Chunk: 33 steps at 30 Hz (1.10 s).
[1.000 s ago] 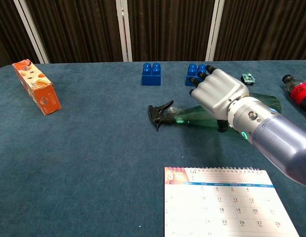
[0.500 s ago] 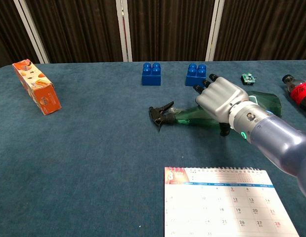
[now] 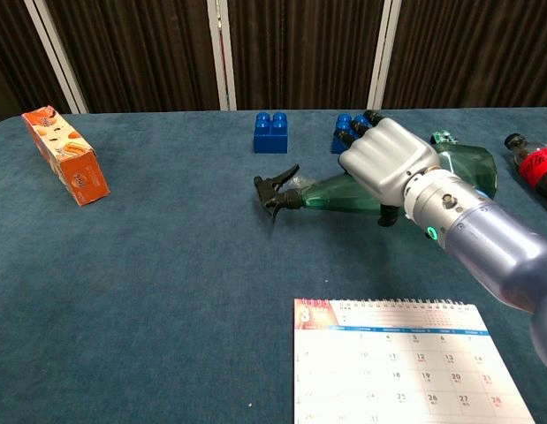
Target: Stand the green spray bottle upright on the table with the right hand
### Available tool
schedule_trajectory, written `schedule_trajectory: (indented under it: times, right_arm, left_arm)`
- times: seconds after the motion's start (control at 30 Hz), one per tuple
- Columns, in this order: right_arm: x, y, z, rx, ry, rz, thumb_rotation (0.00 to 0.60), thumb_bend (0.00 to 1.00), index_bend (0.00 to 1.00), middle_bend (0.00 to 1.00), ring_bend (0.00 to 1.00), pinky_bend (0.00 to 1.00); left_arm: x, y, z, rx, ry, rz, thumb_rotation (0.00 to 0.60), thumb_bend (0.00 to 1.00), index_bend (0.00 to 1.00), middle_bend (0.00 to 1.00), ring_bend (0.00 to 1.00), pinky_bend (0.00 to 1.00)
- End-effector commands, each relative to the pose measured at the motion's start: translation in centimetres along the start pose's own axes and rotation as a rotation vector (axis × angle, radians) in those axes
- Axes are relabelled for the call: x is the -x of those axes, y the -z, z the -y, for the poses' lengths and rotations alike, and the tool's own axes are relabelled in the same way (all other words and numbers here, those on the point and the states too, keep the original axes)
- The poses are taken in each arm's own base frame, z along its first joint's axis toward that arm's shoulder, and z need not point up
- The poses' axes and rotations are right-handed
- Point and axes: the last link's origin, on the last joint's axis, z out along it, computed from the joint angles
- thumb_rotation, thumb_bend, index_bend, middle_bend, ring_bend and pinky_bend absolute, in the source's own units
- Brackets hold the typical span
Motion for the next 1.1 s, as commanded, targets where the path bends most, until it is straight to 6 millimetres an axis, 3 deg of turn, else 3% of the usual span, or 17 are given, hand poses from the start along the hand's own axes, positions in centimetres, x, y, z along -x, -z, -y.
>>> schedule_trajectory:
  times: [0.03,0.33,0.5,0.77,0.9,1.1]
  right_arm:
    - [-1.1,0.8,-0.9,0.015,-0.027,-0.083,0.600,0.46,0.89,0.06,0.00,0.00]
    - [-5.0,3.2,-4.9,0.029,-0.268,-0.252,0.600,0.46,0.90,0.07,0.00,0.00]
    - [-6.5,4.0,-7.7,0.029,-0.640,-0.351,0.600,0.46,0.91,0.10,0.00,0.00]
    - [-5.1,4.9,-11.4,0.013,-1.201,-0.417,0.600,0.47,0.92,0.11,0.00,0.00]
    - [-3.9,6.0,-13.0,-0.020,-1.319,-0.515,0.600,0.47,0.92,0.11,0.00,0.00]
    - [-1.4,8.1,-13.0,-0.025,-1.495,-0.638,0.600,0.47,0.92,0.10,0.00,0.00]
  left_arm:
    - [-0.1,0.2,-0.2,0.008,0.000,-0.007,0.600,0.06,0.00,0.00,0.00,0.03]
    - [-0.3,0.8,-0.7,0.030,0.003,-0.019,0.600,0.06,0.00,0.00,0.00,0.03]
    - [-0.3,0.9,-0.8,0.036,0.004,-0.020,0.600,0.06,0.00,0.00,0.00,0.03]
    - [-0.1,0.8,-1.1,0.046,0.000,-0.012,0.600,0.06,0.00,0.00,0.00,0.03]
    - [0.0,0.7,-1.2,0.047,-0.003,-0.009,0.600,0.06,0.00,0.00,0.00,0.03]
    - [0.0,0.7,-1.5,0.053,-0.009,-0.010,0.600,0.06,0.00,0.00,0.00,0.03]
